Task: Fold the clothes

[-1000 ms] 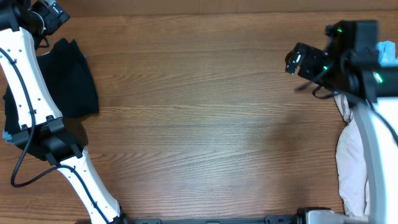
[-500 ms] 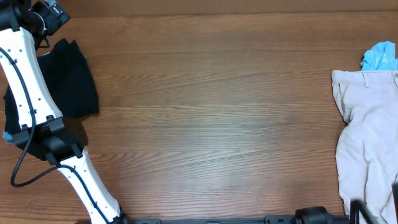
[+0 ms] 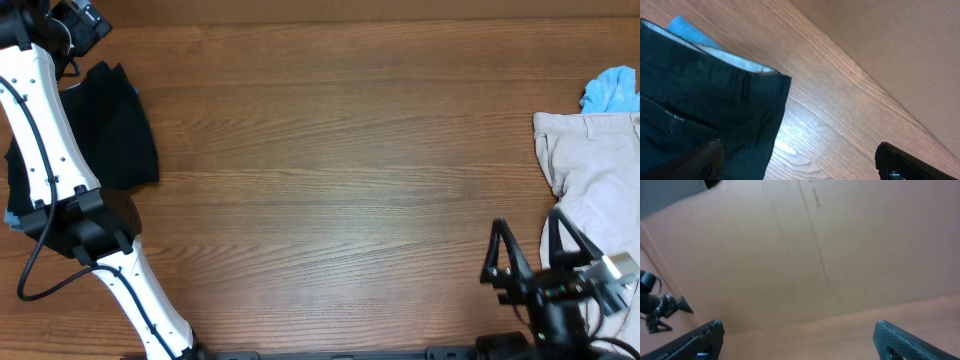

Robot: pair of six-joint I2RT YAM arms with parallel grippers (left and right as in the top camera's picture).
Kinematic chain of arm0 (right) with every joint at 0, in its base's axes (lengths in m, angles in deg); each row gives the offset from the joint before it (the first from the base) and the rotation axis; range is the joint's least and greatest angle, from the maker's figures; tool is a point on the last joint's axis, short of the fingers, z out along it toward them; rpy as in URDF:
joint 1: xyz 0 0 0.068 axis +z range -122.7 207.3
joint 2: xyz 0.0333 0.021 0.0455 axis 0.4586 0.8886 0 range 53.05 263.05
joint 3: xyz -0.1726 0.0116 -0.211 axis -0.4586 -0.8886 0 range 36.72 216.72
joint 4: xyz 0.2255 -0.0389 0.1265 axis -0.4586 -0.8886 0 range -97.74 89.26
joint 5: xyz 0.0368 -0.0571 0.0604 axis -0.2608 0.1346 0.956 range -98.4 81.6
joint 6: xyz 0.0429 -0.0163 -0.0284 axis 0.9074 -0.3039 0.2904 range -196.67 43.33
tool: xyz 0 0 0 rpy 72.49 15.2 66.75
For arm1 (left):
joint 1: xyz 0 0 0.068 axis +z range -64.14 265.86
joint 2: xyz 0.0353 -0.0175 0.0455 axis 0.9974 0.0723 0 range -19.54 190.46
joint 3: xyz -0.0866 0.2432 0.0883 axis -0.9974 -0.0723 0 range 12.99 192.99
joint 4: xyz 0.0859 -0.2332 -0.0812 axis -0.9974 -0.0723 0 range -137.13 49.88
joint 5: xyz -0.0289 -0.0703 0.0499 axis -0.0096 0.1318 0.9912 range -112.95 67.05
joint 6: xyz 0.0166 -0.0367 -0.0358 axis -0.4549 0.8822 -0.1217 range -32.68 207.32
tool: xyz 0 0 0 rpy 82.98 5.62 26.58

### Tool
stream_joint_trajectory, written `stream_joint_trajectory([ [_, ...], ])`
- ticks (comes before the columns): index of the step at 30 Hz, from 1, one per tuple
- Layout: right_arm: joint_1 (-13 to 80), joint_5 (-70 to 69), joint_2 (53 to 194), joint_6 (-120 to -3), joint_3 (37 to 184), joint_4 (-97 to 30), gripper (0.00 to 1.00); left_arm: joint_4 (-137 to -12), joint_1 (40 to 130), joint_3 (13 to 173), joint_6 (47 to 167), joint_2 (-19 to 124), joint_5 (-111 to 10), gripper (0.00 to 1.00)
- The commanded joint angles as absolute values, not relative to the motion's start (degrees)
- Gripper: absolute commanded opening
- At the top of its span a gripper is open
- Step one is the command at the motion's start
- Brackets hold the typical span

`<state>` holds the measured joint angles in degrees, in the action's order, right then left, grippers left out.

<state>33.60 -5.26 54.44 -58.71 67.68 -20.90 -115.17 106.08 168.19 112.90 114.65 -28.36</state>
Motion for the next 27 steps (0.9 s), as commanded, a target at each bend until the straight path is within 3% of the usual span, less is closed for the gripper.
stream_joint_trajectory([
  [1, 33.3, -7.1, 53.8, -58.8, 60.4, -9.4, 1.0, -114.9, 105.7, 168.4, 113.1, 115.0, -28.5, 1.0],
  [10, 33.1, -9.9, 53.3, -58.8, 46.3, 5.7, 1.0, -114.9, 105.7, 168.4, 113.1, 115.0, -28.5, 1.0],
  [21, 30.5, -10.3, 53.3, -58.8, 37.1, 7.2, 1.0, -114.9, 105.7, 168.4, 113.1, 115.0, -28.5, 1.0],
  [27, 30.4, -10.5, 53.3, -59.2, 37.2, -0.9, 1.0, -114.9, 105.7, 168.4, 113.1, 115.0, -28.5, 1.0],
])
